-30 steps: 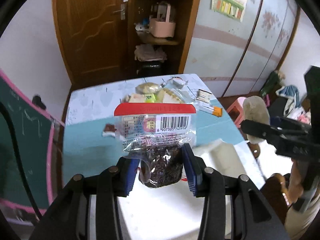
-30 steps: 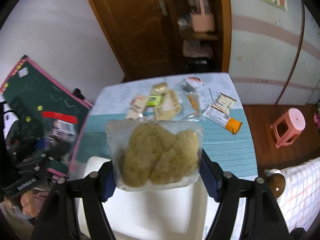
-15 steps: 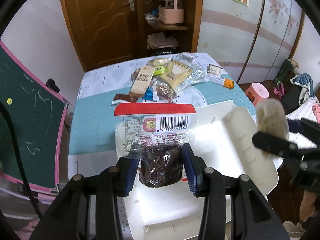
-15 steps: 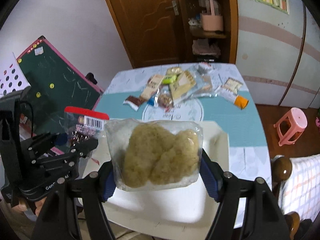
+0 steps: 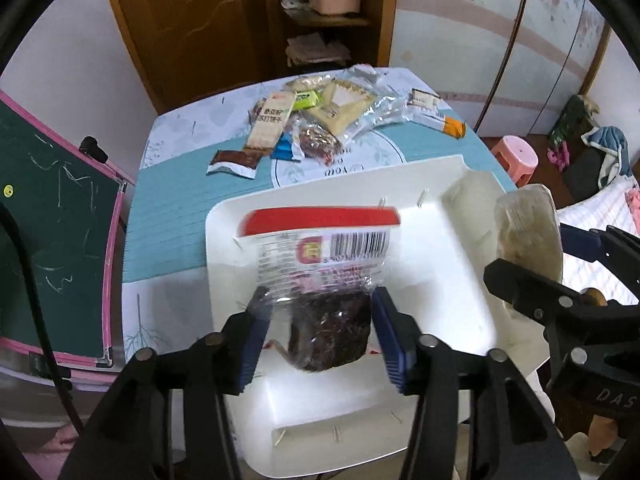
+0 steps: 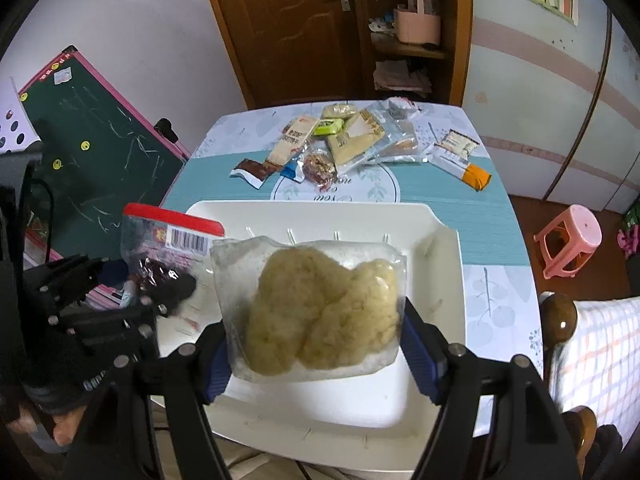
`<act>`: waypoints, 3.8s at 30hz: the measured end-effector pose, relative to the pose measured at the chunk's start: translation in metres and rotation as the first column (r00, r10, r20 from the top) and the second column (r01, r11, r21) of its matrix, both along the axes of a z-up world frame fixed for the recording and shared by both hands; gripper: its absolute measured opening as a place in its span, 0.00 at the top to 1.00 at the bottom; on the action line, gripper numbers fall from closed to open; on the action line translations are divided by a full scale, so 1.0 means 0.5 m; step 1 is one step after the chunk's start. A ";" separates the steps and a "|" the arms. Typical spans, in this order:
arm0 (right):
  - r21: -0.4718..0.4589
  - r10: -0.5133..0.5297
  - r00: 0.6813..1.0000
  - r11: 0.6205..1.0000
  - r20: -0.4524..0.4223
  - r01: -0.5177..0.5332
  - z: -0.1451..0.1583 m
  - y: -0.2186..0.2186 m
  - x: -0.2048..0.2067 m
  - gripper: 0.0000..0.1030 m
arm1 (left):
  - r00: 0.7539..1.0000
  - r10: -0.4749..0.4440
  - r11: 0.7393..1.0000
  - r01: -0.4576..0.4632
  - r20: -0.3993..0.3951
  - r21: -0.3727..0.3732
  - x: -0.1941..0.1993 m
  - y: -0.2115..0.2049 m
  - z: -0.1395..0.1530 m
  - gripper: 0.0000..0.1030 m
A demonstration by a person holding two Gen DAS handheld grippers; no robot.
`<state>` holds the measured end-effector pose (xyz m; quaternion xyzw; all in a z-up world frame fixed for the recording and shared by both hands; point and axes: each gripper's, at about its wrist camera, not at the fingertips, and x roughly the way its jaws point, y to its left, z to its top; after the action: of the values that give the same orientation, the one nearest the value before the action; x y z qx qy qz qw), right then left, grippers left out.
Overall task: Organize snacks
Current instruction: 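Carry both bags over the white tray and open both grippers to drop them, then move both grippers back over the snack pile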
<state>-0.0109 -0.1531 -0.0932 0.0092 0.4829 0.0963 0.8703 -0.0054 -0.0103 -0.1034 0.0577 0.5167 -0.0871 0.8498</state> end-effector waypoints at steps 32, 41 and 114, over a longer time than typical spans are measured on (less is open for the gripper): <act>0.045 -0.061 0.973 0.998 0.221 0.052 0.066 -0.010 -0.043 0.04 | 0.995 0.090 0.995 -0.088 0.031 -0.053 -0.002 0.025 0.031 0.10; 0.067 -0.055 0.965 0.997 0.256 0.039 0.070 -0.005 -0.047 0.04 | 0.993 0.108 0.993 -0.106 0.056 -0.045 -0.002 0.031 0.038 0.10; -0.105 -0.035 0.999 0.994 -0.034 0.031 -0.002 -0.050 0.585 0.17 | 0.983 0.150 0.983 -0.137 -0.106 0.120 0.562 0.166 -0.070 0.10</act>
<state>0.2817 -0.1779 -0.0941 -0.0267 0.5024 0.0562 0.8624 0.2757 0.0727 -0.1383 0.0627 0.5717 0.0001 0.8181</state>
